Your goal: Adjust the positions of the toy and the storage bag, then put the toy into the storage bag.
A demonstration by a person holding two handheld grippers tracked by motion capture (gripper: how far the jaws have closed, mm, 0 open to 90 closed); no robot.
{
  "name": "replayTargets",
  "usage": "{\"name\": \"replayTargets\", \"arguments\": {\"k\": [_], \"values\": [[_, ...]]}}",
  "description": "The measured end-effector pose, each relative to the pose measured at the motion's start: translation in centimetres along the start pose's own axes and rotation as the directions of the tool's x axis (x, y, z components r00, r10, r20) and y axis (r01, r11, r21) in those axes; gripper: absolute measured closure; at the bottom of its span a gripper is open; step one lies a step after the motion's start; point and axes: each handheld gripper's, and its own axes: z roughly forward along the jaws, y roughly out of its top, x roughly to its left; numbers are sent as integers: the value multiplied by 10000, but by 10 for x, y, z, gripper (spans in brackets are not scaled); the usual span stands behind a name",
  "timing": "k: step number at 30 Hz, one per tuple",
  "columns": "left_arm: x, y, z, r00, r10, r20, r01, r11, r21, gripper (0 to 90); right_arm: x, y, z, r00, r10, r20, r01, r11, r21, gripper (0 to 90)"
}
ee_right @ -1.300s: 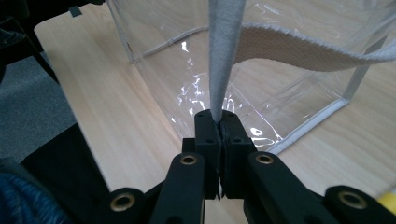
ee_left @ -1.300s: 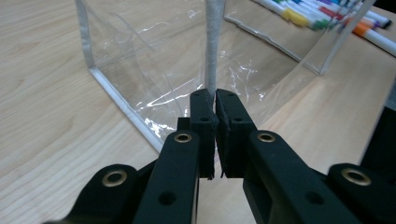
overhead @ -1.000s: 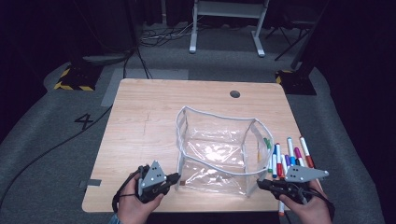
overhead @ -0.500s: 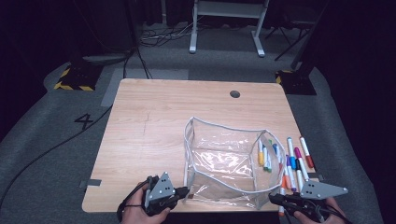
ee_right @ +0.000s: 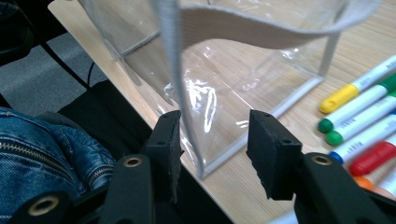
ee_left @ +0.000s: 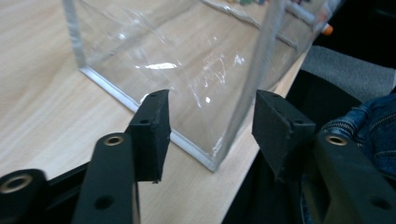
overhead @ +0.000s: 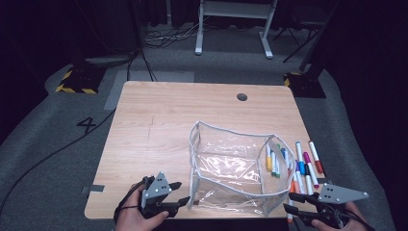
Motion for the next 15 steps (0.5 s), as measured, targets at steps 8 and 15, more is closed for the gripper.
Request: {"name": "replayTargets", "arguments": {"k": [8,15], "values": [[41,14,-1,9919,-595,-1126,508,9957,-780,373,-26,-5,-13,9918,845,964,-809,9959,-403,534],[84,12,30,9592,-1123,-2594,920,9918,-892,345,-51,-3,-23,9710,1470,1887,-1337,9876,-817,498]]}}
